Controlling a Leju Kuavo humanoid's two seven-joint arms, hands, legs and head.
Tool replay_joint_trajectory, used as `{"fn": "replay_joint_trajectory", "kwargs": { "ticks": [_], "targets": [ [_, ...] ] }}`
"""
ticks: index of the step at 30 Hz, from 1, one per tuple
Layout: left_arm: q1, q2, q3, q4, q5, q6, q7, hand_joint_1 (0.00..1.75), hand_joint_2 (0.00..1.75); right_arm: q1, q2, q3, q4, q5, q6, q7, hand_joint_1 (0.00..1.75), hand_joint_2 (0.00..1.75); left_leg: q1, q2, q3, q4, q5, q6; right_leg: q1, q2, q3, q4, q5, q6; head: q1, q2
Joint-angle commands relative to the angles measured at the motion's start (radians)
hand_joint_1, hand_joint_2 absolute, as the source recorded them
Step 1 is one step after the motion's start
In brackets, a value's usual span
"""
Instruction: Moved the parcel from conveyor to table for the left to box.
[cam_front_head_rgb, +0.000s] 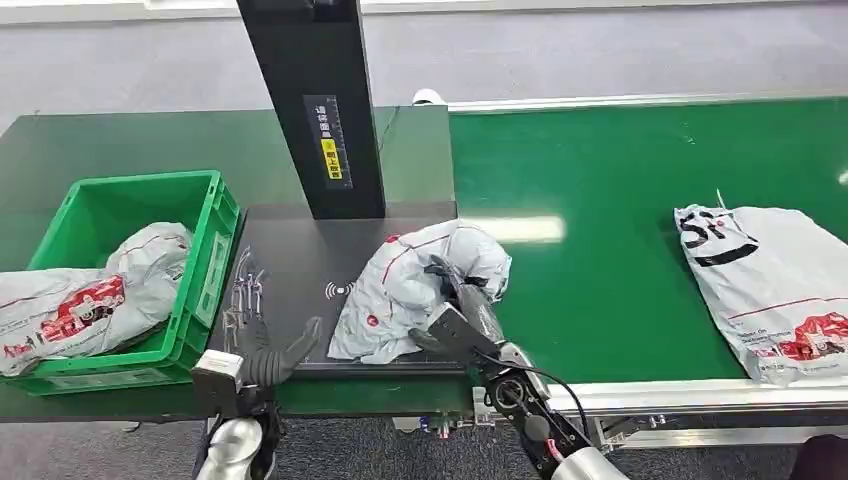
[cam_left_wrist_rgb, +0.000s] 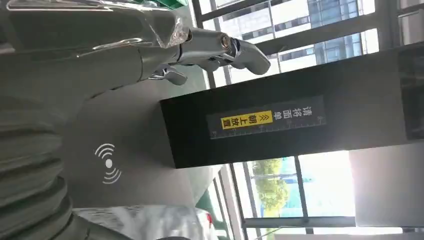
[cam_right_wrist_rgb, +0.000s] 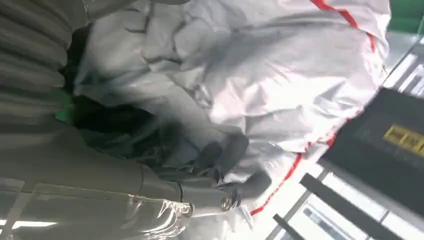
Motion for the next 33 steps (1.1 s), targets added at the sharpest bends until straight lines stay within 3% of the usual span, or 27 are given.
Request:
{"fn": "replay_joint_trajectory", "kwargs": {
  "ticks": [1,6,10,14,18,24,33],
  "targets": [
    [0.002,-0.014,0.015,0.009,-0.002,-0.007,0.007,0.00,1.75,0.023,-0.033,-0.094,-0.043,-0.019,0.047,-0.023,0.00,1.75,0.000,-0.002,-0.001,0.000,0.000,0.002,0.001,-0.002,-0.001,-0.001,0.000,-0.003,0.000,0.000],
    [0.001,-0.015,0.017,0.008,-0.013,-0.016,0.004,0.00,1.75,0.033,-0.044,-0.088,-0.052,-0.031,0.165,-0.124,0.00,1.75,0.001,-0.002,-0.002,-0.003,0.002,0.005,0.003,-0.004,0.000,-0.005,0.002,-0.006,0.000,0.000],
    [-0.024,-0.011,0.009,0.045,-0.023,-0.034,-0.005,0.00,1.75,0.010,-0.047,-0.046,0.001,-0.069,0.462,-0.185,0.00,1.75,0.000,-0.001,-0.003,-0.001,0.001,0.003,0.001,-0.002,-0.002,-0.002,0.001,-0.004,0.000,0.000],
    [-0.032,-0.006,0.017,0.049,-0.026,-0.042,-0.006,0.00,1.75,-0.027,-0.049,0.076,0.071,0.012,0.598,-0.185,0.00,1.75,0.000,0.000,-0.002,-0.001,0.001,0.002,0.001,-0.001,-0.002,-0.001,0.001,-0.003,0.000,0.000],
    [-0.021,-0.008,0.025,0.032,-0.034,-0.043,0.000,0.00,1.75,-0.048,-0.041,0.142,0.137,0.061,0.654,-0.185,0.00,1.75,0.001,0.002,-0.002,-0.001,0.000,0.003,0.002,0.000,-0.002,-0.002,0.001,-0.004,0.000,0.000],
    [-0.020,-0.009,0.025,0.032,-0.034,-0.043,0.000,0.00,1.75,-0.047,-0.042,0.143,0.138,0.061,0.654,-0.185,0.00,1.75,0.001,0.001,-0.002,-0.001,0.001,0.002,0.002,-0.001,-0.002,-0.002,0.001,-0.004,0.000,0.000],
    [-0.005,-0.020,0.041,0.004,-0.051,-0.043,0.020,0.00,1.75,-0.042,-0.064,0.201,0.143,0.098,0.769,-0.185,0.00,1.75,0.001,0.001,0.001,-0.001,0.000,0.002,0.002,-0.002,0.001,-0.002,0.000,-0.004,0.000,0.000]
  ]
}}
